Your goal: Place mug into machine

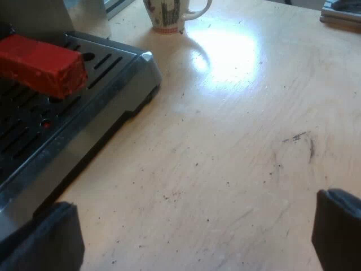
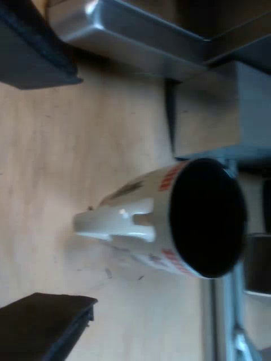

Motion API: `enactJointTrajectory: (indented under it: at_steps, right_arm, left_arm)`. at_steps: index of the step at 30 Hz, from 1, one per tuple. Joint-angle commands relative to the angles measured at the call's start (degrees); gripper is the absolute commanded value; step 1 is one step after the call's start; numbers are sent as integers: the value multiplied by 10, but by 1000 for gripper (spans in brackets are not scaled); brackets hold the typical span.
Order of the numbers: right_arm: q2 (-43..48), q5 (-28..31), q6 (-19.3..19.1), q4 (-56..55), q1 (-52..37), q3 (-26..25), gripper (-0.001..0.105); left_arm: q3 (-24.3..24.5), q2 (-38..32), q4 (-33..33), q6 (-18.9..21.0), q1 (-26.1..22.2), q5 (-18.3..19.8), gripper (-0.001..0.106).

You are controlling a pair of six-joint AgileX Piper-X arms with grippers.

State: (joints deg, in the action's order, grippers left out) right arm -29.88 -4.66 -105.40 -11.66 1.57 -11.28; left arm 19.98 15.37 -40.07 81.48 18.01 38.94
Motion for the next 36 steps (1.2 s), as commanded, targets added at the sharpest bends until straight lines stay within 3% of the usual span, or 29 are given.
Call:
enactJointTrajectory:
  at_steps: [1,10,14,21,26,36]
  right_arm:
    - [-55,1,-3,88,0,3,75]
    - [-222,20,-2,253,0,3,75]
    - [-282,20,23,324,0,3,75]
    - [-389,20,11,403,0,3,75]
    - [-441,20,-12,466,0,3,75]
    - [-510,21,-12,517,-2,-4,73]
  left_arm:
    - [-3,3,10,6,3,-5,83]
    - [-12,56,42,21,3,-6,83]
    - [-12,89,58,42,3,-6,83]
    - [-12,126,100,42,3,-6,83]
    - [-12,134,112,42,3,-6,83]
    - [-12,134,112,42,3,-6,83]
